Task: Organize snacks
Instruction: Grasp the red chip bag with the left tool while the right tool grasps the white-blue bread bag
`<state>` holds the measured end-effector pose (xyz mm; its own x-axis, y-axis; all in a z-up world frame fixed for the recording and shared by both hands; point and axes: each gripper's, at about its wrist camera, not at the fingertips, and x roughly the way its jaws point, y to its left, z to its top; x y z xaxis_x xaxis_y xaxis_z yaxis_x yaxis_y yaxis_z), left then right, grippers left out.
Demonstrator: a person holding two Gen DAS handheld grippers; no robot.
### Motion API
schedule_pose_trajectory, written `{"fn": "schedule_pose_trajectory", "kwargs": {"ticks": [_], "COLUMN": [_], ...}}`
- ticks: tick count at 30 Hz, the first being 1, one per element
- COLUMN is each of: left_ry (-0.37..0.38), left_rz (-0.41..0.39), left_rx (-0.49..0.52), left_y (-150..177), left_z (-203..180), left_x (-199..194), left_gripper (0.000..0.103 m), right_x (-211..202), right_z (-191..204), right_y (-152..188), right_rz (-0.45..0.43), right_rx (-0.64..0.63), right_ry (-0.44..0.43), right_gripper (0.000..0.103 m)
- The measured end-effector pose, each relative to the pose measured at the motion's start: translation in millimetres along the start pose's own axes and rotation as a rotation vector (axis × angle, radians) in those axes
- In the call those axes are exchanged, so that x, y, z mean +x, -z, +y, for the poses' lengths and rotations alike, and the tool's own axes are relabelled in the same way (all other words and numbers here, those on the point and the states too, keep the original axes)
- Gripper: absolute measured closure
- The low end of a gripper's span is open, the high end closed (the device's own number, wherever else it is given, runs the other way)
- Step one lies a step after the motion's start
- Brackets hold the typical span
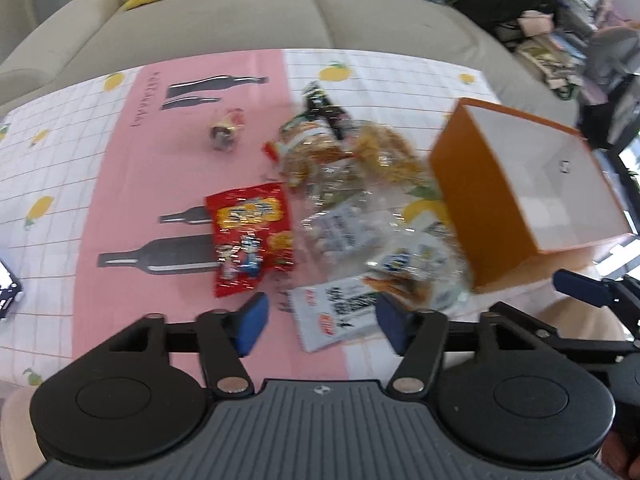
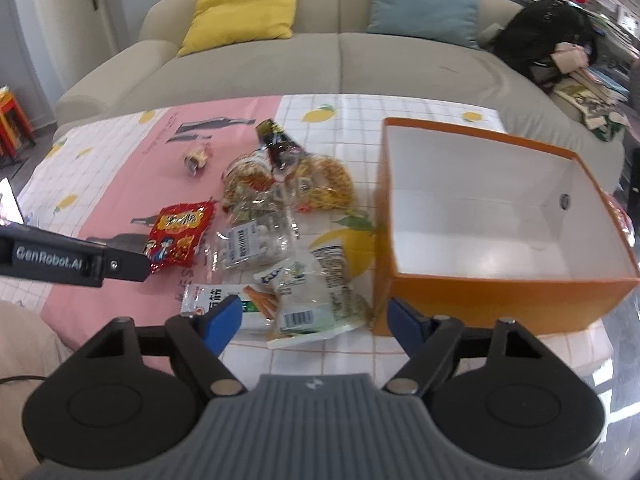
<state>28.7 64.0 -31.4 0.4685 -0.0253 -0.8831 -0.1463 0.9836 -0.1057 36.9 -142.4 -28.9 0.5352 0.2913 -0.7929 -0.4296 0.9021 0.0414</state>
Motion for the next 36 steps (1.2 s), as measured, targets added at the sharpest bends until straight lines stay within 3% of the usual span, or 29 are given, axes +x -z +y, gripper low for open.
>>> {"fn": "schedule_pose_trajectory", "kwargs": {"ticks": [10, 23, 25, 30, 36], "left_ry": [-0.04, -0.038, -0.036, -0.049, -0.064], "left_rz": [0.059, 0.126, 0.128, 0.108, 0.138], "left_rx": [-0.077, -0.156, -0.177, -0.207, -0.19], "left_y": [-19.5, -23.3, -24.0, -29.2, -33.0], "left_z": [25.2, 49.3, 54.4, 58.5, 54.1], "left_x": [32.9, 79.9, 86.0, 96.1, 116.5], "left_gripper": [0.016, 0.015, 0.015, 0.013, 0.011], "right_x": [41.5, 102.4, 109.8, 123.2, 129.3], "right_z": [24.9, 42.7, 43.5, 50.0, 53.8], "right_y": [-6.0, -3.8, -4.2, -5.5, -6.4], "right_rz": [0.023, 0.111, 0.122, 0.113, 0.112], "right_rx": [-0.134, -0.296, -0.302, -0.335, -0.334], "right_ry": [0.033, 0.144, 0.154, 0.182, 0.184], "right_gripper": [0.033, 0.036, 0.042, 0.043, 0.056]}}
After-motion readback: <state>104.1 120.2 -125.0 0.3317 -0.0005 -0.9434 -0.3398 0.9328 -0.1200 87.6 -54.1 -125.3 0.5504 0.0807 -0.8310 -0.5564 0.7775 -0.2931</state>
